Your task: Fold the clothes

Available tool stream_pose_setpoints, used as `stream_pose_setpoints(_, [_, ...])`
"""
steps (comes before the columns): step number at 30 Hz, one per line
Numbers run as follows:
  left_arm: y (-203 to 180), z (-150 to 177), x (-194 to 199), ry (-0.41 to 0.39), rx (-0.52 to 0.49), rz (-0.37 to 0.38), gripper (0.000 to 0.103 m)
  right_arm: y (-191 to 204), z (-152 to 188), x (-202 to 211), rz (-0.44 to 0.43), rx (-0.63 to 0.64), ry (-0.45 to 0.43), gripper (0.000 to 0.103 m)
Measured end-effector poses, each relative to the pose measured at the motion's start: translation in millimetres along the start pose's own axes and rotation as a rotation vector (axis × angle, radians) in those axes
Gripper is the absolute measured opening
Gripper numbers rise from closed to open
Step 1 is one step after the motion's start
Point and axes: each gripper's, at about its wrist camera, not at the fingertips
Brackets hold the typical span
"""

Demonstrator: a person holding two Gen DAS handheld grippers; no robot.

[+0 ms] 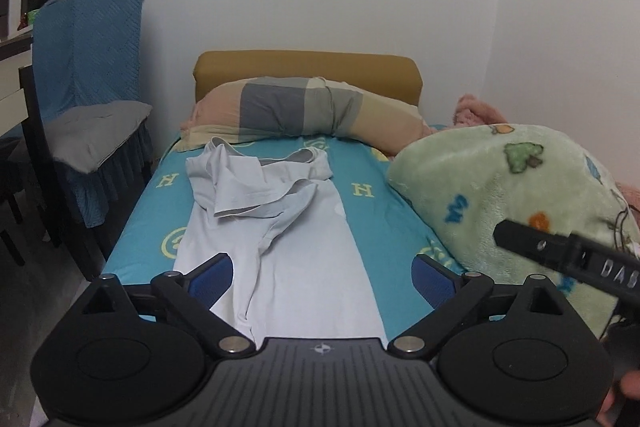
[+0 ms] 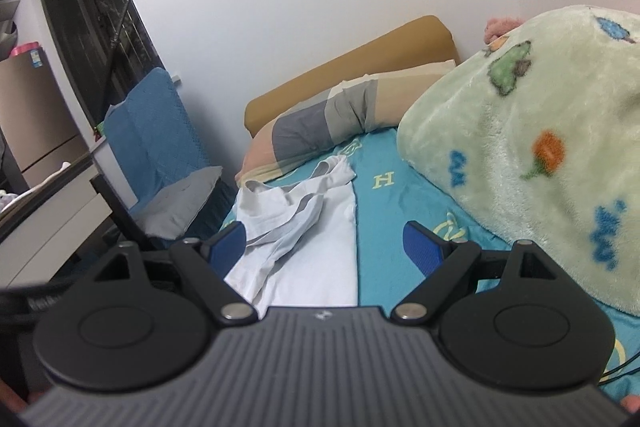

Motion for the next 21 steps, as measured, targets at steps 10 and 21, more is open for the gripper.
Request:
stream_pose_setpoints(10, [16.8, 35.7, -5.5, 0.047, 0.018, -0.003, 0.097, 11.4, 14.1, -11.7, -0.003, 0.061, 0.005, 0.087])
stream_pose_setpoints(21, [21.3, 36.1, 4.6, 0.023, -0.021, -0.011, 0.097, 17.7, 25.3, -16.2, 0.016, 0.118, -0.017, 0.087])
Point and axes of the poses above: each gripper's, at about its wrist camera, not at the fingertips, and x roughly against the way its jaws point, y to its left, z to its underside, and after that the axes turned 9 degrees about -x, right-handed
